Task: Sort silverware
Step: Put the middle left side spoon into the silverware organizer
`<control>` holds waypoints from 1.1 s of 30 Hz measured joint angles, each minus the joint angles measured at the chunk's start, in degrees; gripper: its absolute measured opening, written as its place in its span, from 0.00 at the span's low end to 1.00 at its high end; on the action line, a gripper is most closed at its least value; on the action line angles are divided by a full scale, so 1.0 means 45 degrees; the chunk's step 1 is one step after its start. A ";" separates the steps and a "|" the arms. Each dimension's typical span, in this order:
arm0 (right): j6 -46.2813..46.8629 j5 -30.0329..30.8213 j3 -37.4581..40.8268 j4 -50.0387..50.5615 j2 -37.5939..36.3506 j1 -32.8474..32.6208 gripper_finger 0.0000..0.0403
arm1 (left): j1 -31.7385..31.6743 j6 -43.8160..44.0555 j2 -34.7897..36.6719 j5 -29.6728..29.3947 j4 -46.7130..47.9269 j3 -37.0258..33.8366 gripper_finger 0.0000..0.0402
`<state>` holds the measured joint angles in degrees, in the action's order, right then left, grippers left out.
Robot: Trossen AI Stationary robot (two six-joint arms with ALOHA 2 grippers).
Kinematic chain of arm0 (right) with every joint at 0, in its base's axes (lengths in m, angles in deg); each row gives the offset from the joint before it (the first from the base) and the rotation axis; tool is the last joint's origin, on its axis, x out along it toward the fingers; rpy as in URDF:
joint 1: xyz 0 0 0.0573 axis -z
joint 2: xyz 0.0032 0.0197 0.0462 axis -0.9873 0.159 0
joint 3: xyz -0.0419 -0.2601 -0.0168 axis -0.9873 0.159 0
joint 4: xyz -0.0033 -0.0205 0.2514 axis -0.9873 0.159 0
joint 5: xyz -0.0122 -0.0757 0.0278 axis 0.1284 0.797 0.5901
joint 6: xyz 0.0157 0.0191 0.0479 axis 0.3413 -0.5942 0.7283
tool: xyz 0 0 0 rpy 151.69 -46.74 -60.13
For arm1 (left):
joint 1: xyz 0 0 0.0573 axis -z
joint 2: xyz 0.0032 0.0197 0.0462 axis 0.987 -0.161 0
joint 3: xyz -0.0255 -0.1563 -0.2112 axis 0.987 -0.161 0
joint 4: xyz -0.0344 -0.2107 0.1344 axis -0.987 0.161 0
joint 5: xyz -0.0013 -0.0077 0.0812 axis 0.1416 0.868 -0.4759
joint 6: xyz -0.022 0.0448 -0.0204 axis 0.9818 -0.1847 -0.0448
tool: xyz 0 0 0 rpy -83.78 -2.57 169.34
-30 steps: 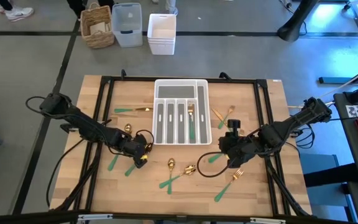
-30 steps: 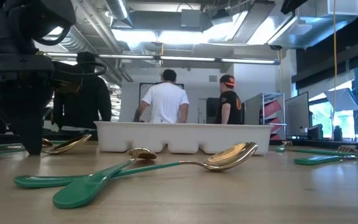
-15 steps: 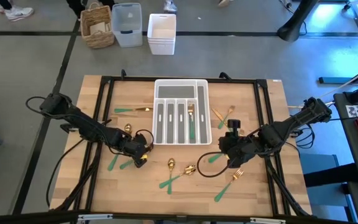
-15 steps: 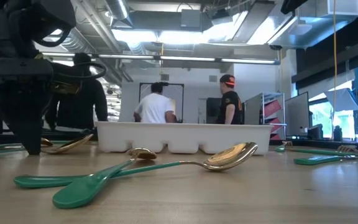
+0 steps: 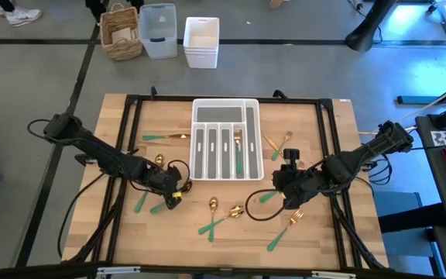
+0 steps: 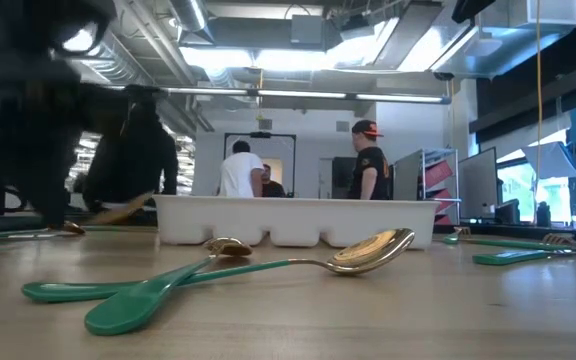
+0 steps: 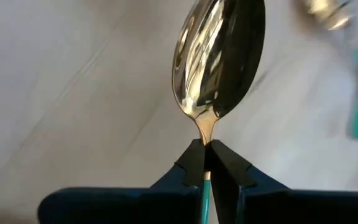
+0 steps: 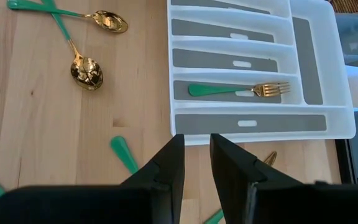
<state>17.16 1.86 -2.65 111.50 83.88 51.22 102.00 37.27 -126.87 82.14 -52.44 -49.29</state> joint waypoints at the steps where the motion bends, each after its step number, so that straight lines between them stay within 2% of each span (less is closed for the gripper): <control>1: -0.0008 0.0000 0.0000 0.0000 0.0000 0.0000 0.20 | -0.0001 0.0147 0.0216 0.0033 0.0009 0.0001 0.01; 6: -0.0078 0.0004 -0.0002 0.0055 0.0000 0.0000 0.20 | -0.0002 0.0697 0.1119 -0.0126 -0.0898 0.0016 0.01; 13: 0.0022 0.0854 0.0000 0.0815 -0.0039 0.0005 0.20 | -0.0915 0.0636 0.1084 -0.1513 -0.4965 0.0045 0.01; 17: 0.0307 0.1361 0.0000 0.1088 -0.0451 0.0005 0.20 | -0.2054 0.0394 0.0605 -0.2013 -0.6209 0.0045 0.01; 25: 0.0306 0.2053 0.0000 0.1044 -0.1995 0.0005 0.20 | -0.4520 0.1263 -0.0933 -0.2062 -0.7767 0.0045 0.01; 33: 0.0296 0.3012 0.0000 0.1142 -0.3120 0.0005 0.20 | -0.6241 0.1577 -0.2213 -0.2076 -1.0318 0.0065 0.01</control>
<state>18.49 15.41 -2.65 116.64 69.84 51.25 73.91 44.37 -136.83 72.80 -98.87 -49.00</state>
